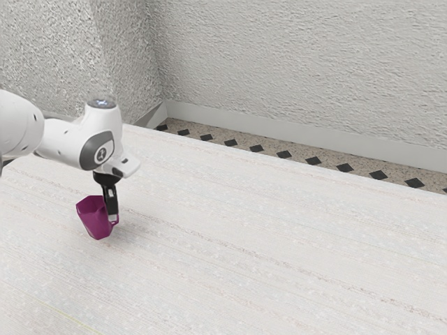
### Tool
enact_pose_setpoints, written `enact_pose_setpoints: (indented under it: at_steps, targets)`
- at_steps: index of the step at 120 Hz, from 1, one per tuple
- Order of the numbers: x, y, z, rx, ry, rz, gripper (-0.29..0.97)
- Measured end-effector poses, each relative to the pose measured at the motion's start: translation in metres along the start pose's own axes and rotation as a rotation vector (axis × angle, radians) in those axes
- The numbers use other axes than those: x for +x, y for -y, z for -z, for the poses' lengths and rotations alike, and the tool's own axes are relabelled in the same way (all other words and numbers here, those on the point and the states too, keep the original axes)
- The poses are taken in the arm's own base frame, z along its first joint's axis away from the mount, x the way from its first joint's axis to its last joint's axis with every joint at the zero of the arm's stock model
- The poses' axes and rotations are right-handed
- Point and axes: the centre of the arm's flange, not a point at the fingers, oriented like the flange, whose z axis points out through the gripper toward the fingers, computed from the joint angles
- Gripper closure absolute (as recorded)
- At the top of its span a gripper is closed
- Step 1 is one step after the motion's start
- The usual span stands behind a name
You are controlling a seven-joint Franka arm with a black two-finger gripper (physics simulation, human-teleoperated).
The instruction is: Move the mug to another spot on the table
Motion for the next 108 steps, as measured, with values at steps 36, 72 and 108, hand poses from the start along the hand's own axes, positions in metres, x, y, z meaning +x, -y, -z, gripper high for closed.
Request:
enact_pose_setpoints:
  at_steps: [36,72,108]
  targets:
    - [-0.002,0.003,-0.002,0.003,-0.001,-0.006,0.28]
    - [0.001,0.009,0.006,0.046,-0.023,-0.002,0.58]
    - [-0.002,0.014,0.014,-0.028,0.074,0.059,0.63]
